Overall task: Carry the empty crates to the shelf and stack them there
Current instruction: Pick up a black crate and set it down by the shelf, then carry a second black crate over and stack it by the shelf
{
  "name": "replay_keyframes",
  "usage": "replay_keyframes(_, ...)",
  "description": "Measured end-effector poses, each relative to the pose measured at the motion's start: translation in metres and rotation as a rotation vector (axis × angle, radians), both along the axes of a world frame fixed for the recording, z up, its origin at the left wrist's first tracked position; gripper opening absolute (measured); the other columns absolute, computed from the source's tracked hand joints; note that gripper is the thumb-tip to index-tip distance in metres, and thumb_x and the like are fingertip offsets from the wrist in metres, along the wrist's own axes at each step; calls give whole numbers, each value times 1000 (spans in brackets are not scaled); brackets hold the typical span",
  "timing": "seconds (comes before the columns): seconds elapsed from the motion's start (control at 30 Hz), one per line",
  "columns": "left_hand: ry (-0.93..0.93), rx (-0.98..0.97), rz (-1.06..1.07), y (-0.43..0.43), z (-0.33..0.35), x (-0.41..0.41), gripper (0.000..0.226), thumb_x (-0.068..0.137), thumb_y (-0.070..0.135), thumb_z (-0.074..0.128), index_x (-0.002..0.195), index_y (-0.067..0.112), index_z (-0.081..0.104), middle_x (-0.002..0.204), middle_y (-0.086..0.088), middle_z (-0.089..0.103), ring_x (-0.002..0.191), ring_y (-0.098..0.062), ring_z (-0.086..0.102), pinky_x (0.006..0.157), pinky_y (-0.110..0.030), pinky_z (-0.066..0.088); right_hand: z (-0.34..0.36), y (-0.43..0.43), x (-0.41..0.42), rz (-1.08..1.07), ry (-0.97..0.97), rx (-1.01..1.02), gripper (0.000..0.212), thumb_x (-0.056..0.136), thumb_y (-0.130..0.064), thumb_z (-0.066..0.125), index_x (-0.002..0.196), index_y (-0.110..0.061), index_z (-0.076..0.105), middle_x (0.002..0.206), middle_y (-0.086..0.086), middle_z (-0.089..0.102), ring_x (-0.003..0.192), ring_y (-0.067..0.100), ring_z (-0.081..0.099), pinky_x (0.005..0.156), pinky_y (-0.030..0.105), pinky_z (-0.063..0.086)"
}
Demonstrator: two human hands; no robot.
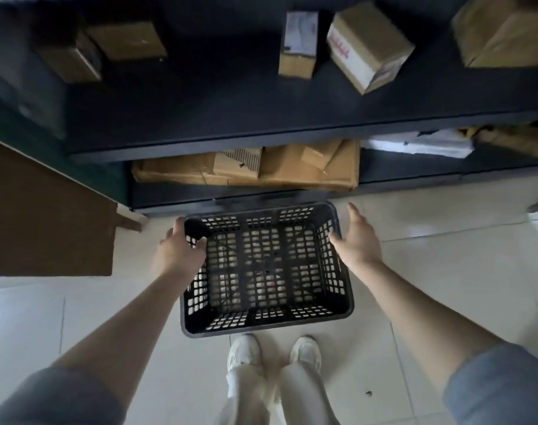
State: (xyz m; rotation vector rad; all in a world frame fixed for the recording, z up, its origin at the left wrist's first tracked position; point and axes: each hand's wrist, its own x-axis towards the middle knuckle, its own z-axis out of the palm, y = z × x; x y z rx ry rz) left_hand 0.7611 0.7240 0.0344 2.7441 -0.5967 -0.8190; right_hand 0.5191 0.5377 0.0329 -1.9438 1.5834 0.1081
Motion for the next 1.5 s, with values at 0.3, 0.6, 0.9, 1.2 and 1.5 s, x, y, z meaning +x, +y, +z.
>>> replay_keyframes(0.3, -184, -268, -447, -88, 301, -58, 67, 91, 53, 42, 151, 30, 23, 149, 0, 43, 136, -26, 39, 109, -44, 35, 324, -8, -28, 169, 10, -473, 66, 89, -44, 55, 146, -18, 34, 145, 3, 48, 130, 24, 48, 103, 38, 42)
replay_keyframes(0.6, -322, -470, -901, -114, 475, -187, 72, 90, 61, 35, 153, 31, 16, 154, 1, 38, 141, -27, 34, 114, -46, 31, 500, 48, -186, -136, 104, -720, 64, 92, -48, 45, 148, -22, 28, 149, 0, 41, 134, 22, 42, 105, 38, 38)
replay_keyframes(0.9, -287, -630, -1172, -136, 559, -404, 70, 90, 57, 39, 151, 28, 21, 151, -3, 42, 137, -27, 38, 109, -44, 34, 569, 108, -404, -449, 156, -713, 62, 92, -44, 48, 147, -25, 29, 144, 0, 46, 131, 22, 44, 107, 38, 34)
replay_keyframes(1.2, -154, -583, -1350, -139, 556, -609, 71, 89, 55, 43, 151, 29, 22, 147, -2, 46, 135, -26, 41, 110, -48, 36, 562, 160, -600, -709, 220, -578, 61, 94, -42, 48, 148, -23, 26, 143, 2, 47, 129, 21, 46, 107, 38, 37)
replay_keyframes(1.5, -46, -462, -1625, -192, 486, -807, 72, 92, 51, 46, 153, 29, 16, 156, -3, 33, 141, -28, 34, 114, -44, 29, 490, 159, -751, -997, 260, -378, 69, 93, -42, 48, 151, -23, 16, 151, 4, 36, 135, 26, 39, 107, 40, 37)
